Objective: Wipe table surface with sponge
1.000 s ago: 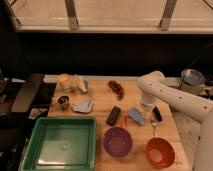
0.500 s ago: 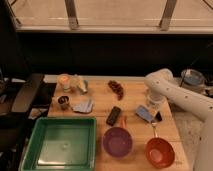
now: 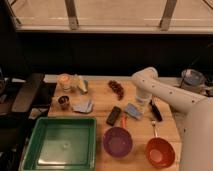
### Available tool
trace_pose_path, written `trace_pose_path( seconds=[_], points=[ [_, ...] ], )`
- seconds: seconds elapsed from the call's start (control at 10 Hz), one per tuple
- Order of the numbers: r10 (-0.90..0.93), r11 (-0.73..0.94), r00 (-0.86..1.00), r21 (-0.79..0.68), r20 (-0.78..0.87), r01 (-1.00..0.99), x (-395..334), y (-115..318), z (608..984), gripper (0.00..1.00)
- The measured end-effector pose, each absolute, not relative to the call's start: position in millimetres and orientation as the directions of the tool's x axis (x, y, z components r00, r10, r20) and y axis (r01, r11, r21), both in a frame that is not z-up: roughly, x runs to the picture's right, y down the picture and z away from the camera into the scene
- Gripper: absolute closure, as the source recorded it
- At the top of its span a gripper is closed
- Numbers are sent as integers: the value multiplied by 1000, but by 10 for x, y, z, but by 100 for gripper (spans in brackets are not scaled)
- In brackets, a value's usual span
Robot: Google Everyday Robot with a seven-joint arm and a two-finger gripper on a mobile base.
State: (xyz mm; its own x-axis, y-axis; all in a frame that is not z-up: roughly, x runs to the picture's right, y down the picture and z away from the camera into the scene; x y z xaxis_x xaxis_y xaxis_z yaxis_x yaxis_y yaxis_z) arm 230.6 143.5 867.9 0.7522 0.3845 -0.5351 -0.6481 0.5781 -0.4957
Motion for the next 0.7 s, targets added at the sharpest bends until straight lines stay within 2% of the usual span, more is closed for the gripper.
trace_pose_path(
  seconds=[0.3, 0.7],
  points=[
    [373, 567, 758, -515, -534, -643, 2383, 1616, 8551, 100],
    [400, 564, 717, -464, -571, -684, 2773, 1528, 8490, 100]
  ],
)
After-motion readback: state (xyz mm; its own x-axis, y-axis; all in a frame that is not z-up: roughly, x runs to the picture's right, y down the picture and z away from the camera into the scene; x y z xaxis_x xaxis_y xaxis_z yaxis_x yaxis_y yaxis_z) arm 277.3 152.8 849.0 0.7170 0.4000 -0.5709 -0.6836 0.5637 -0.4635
